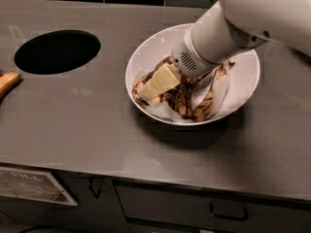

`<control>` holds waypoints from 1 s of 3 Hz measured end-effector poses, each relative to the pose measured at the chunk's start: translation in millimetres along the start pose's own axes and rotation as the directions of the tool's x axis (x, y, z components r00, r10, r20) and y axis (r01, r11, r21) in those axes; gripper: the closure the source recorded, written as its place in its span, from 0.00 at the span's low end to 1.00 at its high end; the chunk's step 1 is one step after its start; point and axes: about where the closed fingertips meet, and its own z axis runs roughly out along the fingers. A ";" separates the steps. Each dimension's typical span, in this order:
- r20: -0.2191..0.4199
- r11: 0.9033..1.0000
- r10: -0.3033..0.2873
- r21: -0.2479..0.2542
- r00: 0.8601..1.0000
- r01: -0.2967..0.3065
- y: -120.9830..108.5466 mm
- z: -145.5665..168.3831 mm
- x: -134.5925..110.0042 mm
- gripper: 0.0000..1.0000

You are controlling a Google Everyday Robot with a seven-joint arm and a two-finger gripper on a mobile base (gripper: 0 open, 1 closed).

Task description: Pick banana from white bowl

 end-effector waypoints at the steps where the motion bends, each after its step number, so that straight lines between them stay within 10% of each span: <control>1: 0.014 1.000 0.022 0.008 1.000 -0.022 0.3 2.6 0.3 0.29; 3: 0.012 0.999 0.033 0.013 0.999 -0.033 0.5 4.7 2.3 0.29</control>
Offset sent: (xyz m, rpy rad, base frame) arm 0.0045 0.0004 -0.0056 0.0261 -0.0043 -0.0375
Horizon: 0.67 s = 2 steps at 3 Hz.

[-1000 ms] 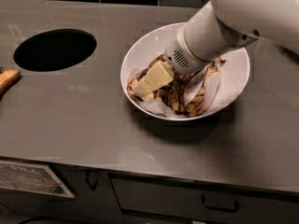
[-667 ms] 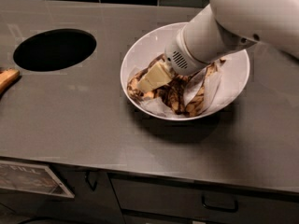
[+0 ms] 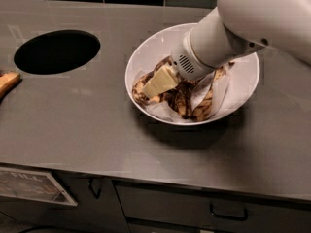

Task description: Pick banana from white bowl

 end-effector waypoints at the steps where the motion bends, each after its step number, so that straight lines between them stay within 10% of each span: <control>1: -0.003 1.000 0.003 0.001 1.000 -0.003 -0.3 1.2 0.9 0.45; 2: -0.004 1.000 0.005 0.002 1.000 -0.005 -0.5 1.7 1.4 0.57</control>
Offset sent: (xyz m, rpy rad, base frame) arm 0.0027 -0.0042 -0.0073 -0.0040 0.0129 -0.0213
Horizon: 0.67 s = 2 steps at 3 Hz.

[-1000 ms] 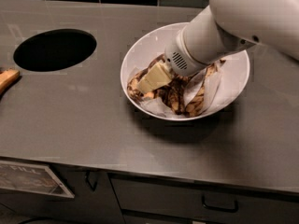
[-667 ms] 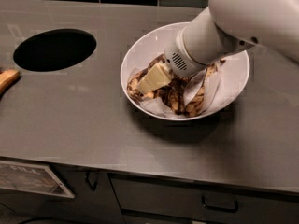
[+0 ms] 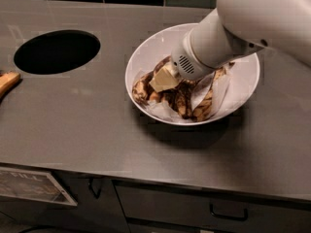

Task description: Pick banana from white bowl

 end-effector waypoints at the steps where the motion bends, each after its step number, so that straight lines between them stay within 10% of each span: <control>1: 0.000 1.000 0.001 -0.001 1.000 -0.001 0.1 0.4 0.5 0.80; 2: 0.000 1.000 0.001 -0.001 1.000 -0.001 0.1 0.2 0.3 1.00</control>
Offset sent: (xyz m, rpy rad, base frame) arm -0.0001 -0.0001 -0.0006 0.0009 0.0010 -0.0001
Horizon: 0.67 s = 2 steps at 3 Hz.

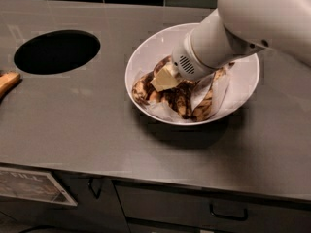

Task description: Pick banana from white bowl

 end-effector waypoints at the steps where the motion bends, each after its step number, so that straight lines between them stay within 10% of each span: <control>1: 0.004 1.000 -0.004 0.003 1.000 0.004 1.2 -2.8 -1.9 1.00; 2: 0.034 0.999 -0.028 0.026 0.999 0.027 5.9 -23.7 -13.0 1.00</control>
Offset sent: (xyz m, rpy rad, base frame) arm -0.0178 -0.0008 0.0543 0.0074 -0.1040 0.0102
